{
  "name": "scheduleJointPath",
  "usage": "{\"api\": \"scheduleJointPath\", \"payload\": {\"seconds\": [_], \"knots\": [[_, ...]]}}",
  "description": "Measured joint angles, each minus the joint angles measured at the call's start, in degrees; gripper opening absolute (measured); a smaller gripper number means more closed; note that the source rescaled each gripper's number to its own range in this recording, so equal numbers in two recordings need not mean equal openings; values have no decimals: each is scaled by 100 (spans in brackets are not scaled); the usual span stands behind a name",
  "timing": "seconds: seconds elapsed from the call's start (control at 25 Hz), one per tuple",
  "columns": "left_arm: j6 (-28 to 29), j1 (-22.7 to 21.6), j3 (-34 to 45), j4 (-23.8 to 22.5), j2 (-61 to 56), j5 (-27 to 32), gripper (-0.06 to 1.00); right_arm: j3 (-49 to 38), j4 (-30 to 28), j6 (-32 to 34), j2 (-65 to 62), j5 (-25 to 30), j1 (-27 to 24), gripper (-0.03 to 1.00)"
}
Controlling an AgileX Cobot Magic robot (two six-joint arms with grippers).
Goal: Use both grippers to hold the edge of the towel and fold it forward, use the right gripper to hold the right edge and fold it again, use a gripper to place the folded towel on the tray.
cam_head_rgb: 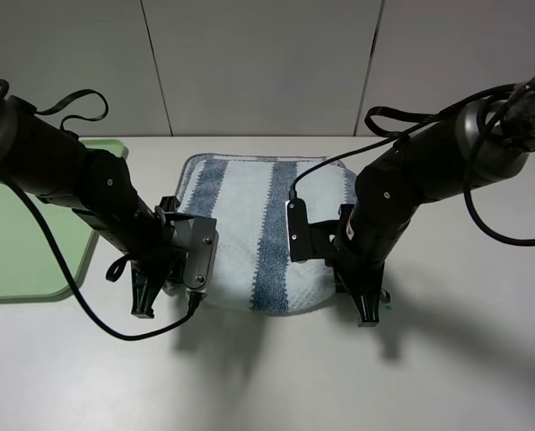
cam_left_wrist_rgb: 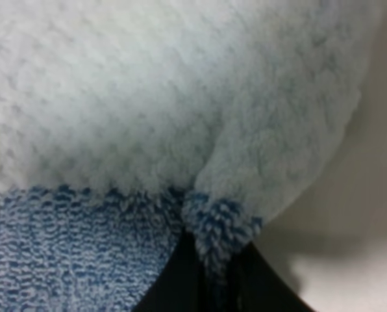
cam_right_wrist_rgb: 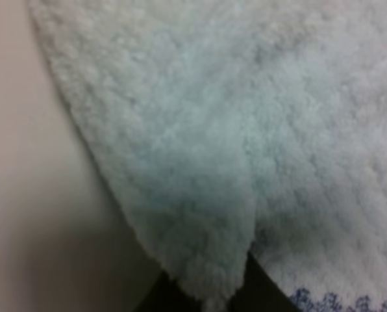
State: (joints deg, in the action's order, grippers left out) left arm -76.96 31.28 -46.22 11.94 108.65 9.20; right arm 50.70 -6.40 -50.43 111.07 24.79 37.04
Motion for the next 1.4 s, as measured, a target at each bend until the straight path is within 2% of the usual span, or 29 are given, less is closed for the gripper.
{"api": "scheduleJointPath", "payload": {"seconds": [0.2,0.48,0.8,1.12,1.4], "knots": [[0,0,0,0,6,107,0,0,47,14,0,0,0,0],[0,0,-15,0,-39,727,0,-5,155,24,-146,88,0,0],[89,0,-10,-5,-761,1328,0,-10,366,41,-629,427,0,0],[488,0,-10,-5,-1201,2189,0,-10,603,41,-1095,788,0,0],[590,0,-10,0,-1510,2810,0,-10,823,43,-1373,1390,0,0]]}}
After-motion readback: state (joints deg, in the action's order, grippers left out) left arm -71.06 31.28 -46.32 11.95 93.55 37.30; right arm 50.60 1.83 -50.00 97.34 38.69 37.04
